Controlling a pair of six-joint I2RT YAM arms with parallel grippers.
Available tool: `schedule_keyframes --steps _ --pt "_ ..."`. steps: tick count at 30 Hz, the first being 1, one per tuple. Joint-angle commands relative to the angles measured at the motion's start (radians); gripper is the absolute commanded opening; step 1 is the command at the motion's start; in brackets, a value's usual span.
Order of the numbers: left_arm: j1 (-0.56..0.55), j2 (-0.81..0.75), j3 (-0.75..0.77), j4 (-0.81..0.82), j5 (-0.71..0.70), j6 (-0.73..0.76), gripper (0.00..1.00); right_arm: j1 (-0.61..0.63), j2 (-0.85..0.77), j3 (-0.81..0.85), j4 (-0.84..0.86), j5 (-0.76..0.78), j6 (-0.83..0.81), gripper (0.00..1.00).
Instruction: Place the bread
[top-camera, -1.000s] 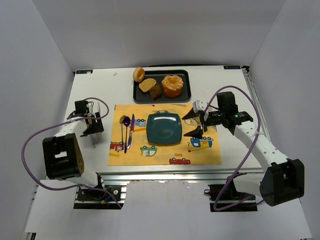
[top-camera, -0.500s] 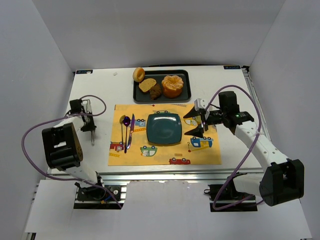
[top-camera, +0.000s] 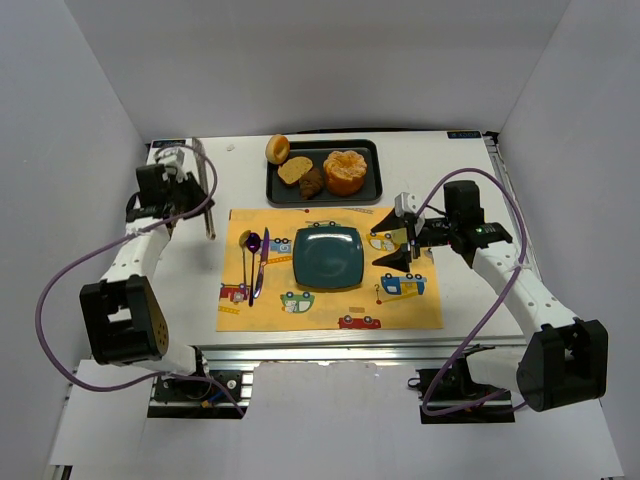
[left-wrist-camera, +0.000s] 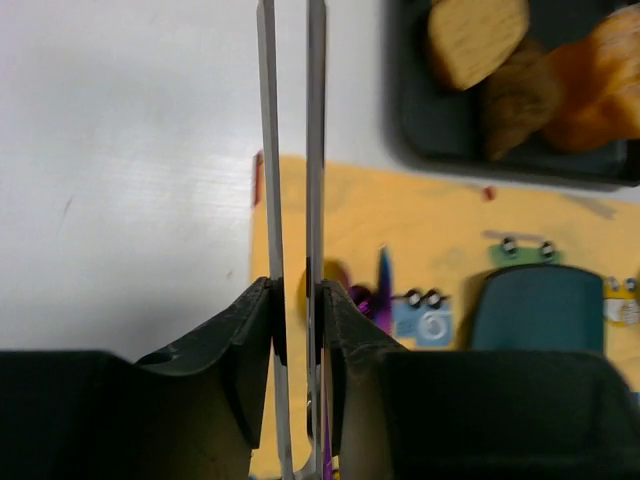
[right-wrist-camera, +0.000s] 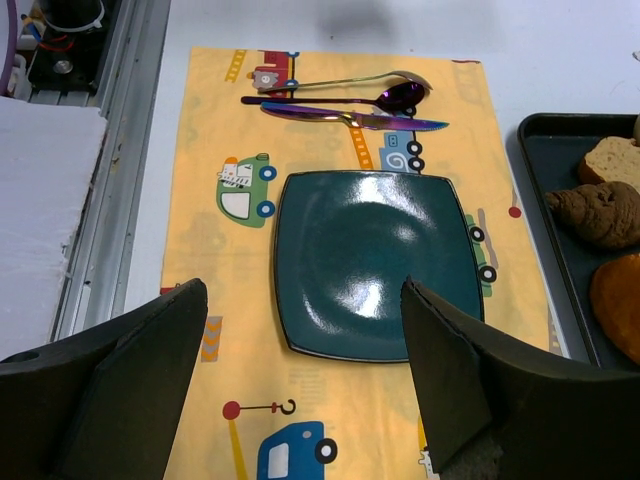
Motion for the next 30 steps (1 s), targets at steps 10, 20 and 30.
schedule_keyframes --steps 10,20,30 --pt "-0.153 0.266 0.399 -0.018 0.072 -0.068 0.42 -0.015 -0.019 -0.001 0.034 -0.047 0.014 0.83" --pt "-0.229 0.426 0.601 -0.102 0.049 -0.039 0.46 -0.035 -0.01 0.002 0.033 -0.056 0.013 0.83" --pt "-0.263 0.447 0.664 -0.168 -0.038 0.052 0.48 -0.048 0.008 0.001 0.027 -0.07 0.01 0.83"
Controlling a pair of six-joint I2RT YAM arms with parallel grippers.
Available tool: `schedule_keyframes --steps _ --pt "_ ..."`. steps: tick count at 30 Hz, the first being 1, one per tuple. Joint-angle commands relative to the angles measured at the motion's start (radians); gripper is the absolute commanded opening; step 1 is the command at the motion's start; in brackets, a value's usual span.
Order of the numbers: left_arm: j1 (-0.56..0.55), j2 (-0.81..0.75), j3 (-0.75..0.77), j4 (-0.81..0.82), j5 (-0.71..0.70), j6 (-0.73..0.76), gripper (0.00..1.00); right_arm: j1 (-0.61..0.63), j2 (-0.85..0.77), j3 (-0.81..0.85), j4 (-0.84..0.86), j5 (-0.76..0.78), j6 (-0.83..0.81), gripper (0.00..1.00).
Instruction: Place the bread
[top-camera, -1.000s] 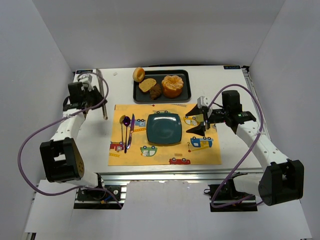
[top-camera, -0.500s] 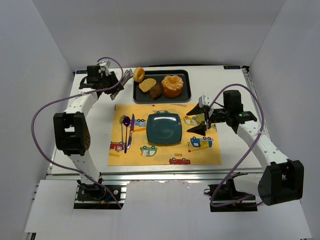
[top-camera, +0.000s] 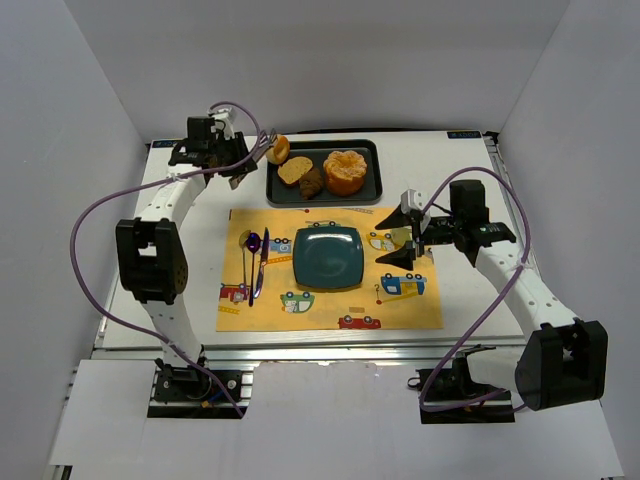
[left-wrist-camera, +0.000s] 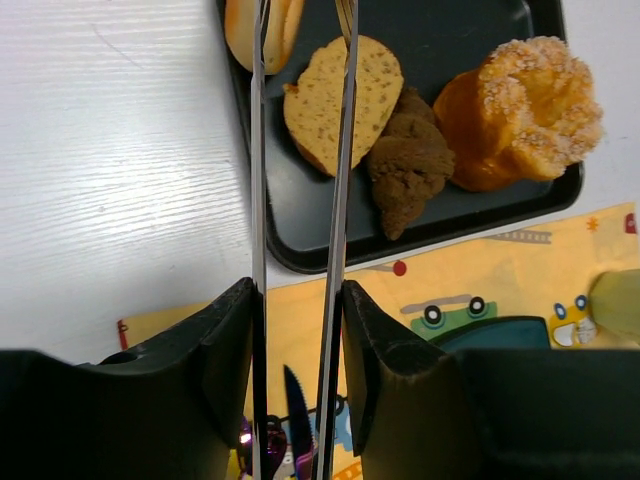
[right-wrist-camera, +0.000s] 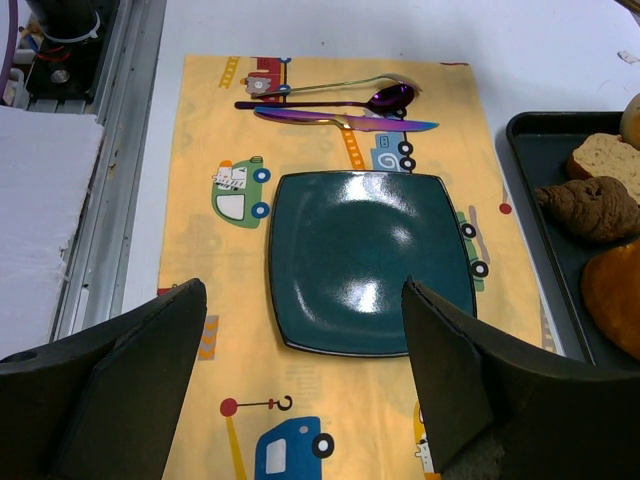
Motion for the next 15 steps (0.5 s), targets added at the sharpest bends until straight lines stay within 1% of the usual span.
schedule_keyframes --steps 1,4,12,15 --pt "-0.023 -0.006 0.058 -0.037 -0.078 0.069 0.48 -0.007 0.009 0.001 0.02 -0.034 0.001 0.83" --pt "-0.046 -0.012 0.058 -0.034 -0.13 0.11 0.49 -0.007 0.014 0.001 0.019 -0.036 0.0 0.83" --pt "-0.075 0.022 0.08 -0.021 -0.142 0.15 0.49 -0.012 0.023 0.004 0.014 -0.039 0.001 0.84" --pt "-0.083 0.036 0.095 -0.031 -0.174 0.164 0.5 -0.012 0.023 0.004 0.013 -0.039 0.001 0.84"
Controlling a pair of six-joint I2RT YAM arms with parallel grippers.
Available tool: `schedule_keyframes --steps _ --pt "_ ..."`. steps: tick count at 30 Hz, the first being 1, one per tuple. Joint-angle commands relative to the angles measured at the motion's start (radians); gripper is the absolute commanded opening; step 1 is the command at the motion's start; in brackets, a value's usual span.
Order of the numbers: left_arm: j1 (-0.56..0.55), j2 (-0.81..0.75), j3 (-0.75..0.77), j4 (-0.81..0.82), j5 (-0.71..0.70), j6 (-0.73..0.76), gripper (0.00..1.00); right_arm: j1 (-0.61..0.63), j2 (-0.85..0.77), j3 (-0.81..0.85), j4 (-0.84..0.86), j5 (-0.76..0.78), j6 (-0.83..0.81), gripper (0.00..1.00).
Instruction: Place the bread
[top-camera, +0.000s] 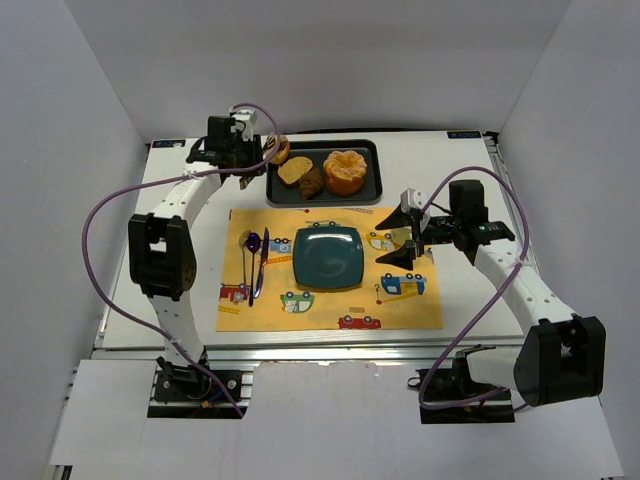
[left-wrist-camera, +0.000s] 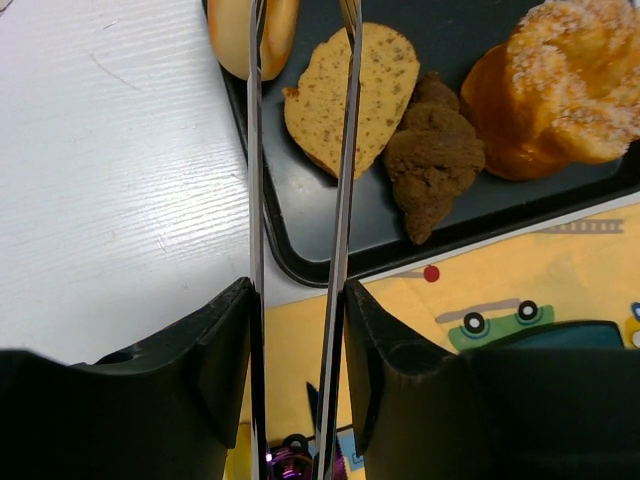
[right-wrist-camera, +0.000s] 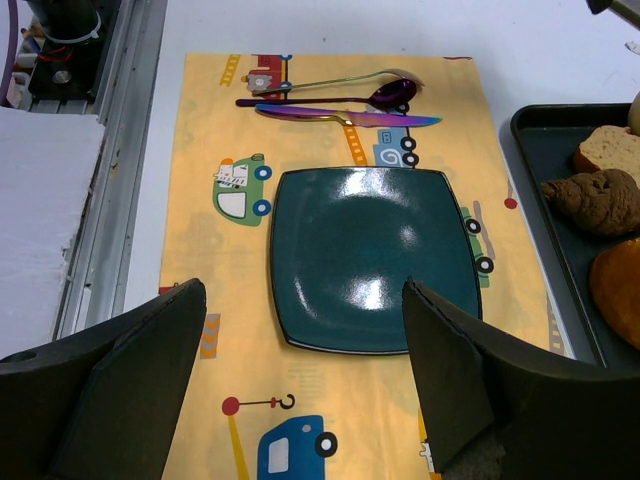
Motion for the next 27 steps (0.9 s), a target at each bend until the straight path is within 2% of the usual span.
schedule_keyframes --steps 1,18,27 --pt "-0.004 -0.004 0.045 -0.005 -0.048 0.036 0.5 -0.006 0.005 0.004 0.013 -0.032 0.001 0.84" --pt "-0.018 -0.071 -0.036 0.113 -0.092 0.051 0.51 -0.014 0.027 0.008 0.011 -0.038 0.003 0.84" --pt "-0.02 -0.034 -0.019 0.084 -0.128 0.07 0.53 -0.017 0.034 0.013 0.01 -0.041 0.001 0.84"
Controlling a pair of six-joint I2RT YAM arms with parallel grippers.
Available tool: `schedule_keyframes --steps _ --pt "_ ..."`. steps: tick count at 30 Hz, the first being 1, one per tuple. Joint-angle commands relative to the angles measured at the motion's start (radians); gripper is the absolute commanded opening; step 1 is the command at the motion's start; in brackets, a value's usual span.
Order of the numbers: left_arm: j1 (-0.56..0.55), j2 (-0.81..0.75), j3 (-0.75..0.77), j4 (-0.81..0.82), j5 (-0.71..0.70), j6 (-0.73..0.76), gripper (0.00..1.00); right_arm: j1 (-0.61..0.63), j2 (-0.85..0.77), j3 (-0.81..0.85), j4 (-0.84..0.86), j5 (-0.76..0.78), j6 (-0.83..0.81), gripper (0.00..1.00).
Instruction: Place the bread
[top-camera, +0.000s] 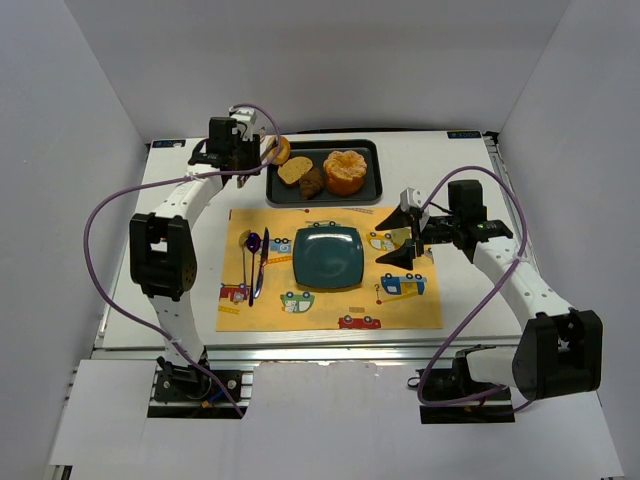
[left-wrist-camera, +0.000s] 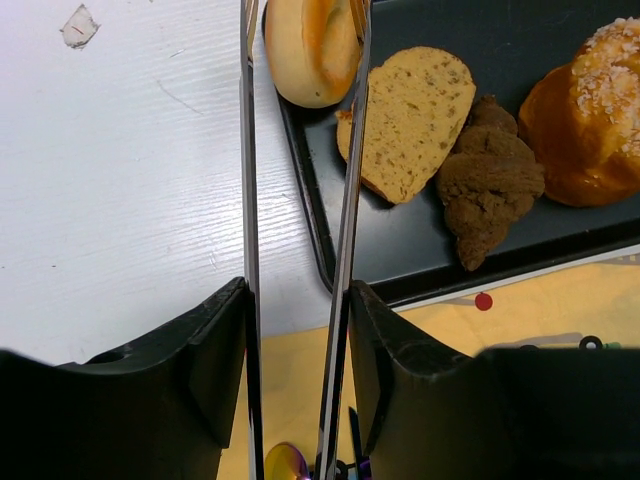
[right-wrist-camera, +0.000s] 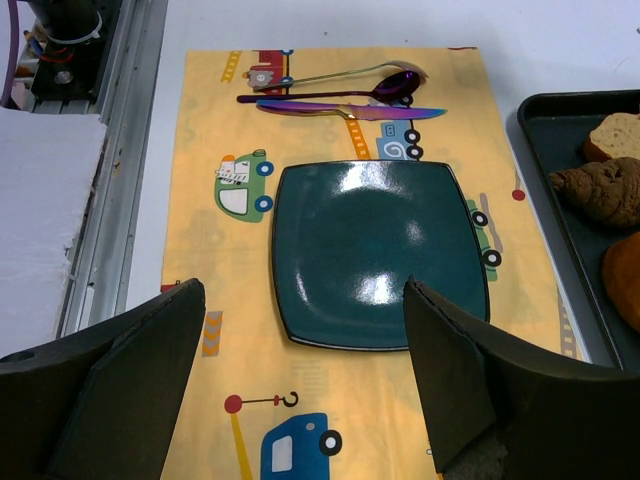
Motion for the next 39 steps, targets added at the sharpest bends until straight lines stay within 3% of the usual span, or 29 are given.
schedule_keyframes --steps 1,26,30,39 --pt "-0.006 -0.038 0.011 0.013 -0.024 0.015 0.53 -0.009 0.008 0.013 0.009 -0.034 0.001 0.84" --pt "-0.008 0.042 0.048 -0.024 -0.003 0.014 0.5 -0.014 0.016 0.024 0.001 -0.043 0.001 0.86" --pt "-0.01 0.042 0.049 -0.023 0.0 0.012 0.42 -0.014 0.014 0.025 -0.002 -0.043 0.001 0.86" --pt "-0.008 -0.018 0.043 -0.014 0.017 -0.009 0.08 -0.016 0.005 0.027 -0.017 -0.048 -0.002 0.87"
